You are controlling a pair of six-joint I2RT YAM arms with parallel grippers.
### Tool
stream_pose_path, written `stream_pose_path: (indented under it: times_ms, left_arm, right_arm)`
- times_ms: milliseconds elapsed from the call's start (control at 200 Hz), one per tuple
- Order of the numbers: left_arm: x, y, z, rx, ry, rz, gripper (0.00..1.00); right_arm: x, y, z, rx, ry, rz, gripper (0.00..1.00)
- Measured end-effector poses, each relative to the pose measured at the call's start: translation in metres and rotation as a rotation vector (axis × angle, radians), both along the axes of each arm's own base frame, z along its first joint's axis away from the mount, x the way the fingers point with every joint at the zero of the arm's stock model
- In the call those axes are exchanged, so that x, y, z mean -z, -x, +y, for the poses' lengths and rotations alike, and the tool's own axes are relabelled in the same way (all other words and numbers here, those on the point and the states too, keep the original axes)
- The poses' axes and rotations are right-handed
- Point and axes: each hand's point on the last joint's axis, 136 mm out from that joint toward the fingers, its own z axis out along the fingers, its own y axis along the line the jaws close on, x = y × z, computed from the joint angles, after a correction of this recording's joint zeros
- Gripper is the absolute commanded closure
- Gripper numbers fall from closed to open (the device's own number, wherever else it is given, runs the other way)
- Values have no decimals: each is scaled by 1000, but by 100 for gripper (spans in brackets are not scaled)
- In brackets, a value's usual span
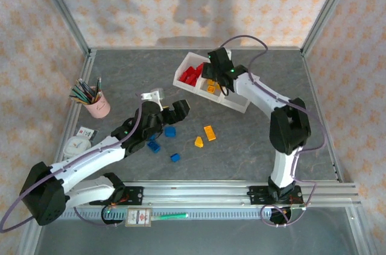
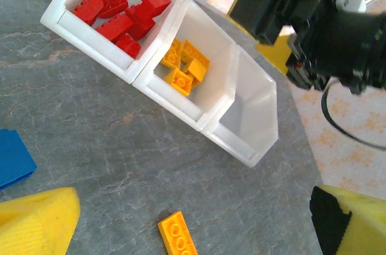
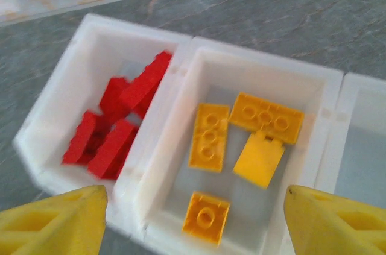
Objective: Sort the legos into containers by color
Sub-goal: Place the lego in the container, then pick up the lego from the center of the table.
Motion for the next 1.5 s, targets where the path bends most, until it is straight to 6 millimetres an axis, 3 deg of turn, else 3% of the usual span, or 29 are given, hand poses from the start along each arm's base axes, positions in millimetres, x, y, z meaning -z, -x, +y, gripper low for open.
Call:
stream_pose_path:
  times_ms: [130,295,591,806,1111,1296,1497]
  left_arm:
    - [3,8,4,5,10,3,1]
    - [14,19,10,2,22,25,1]
    - [39,43,2,47,23,79,1]
    - [51,56,-4,67,29,111,1]
    - [64,62,-8,71,21,141,1]
    - [63,61,-8,66,22,135,1]
    - [66,61,-7,60,13,141,1]
  right_arm:
    - [5,38,15,-67,0,17,23]
    - [29,83,23,-134,34,73,22]
    - [81,157,24,-237,113,190,22]
    - [119,200,18,-275,160,280,25]
    - [140,213,4,-246,183,323,34]
    - [146,217,9,-281,160,339,36]
    - [151,210,17,-285,164,338,46]
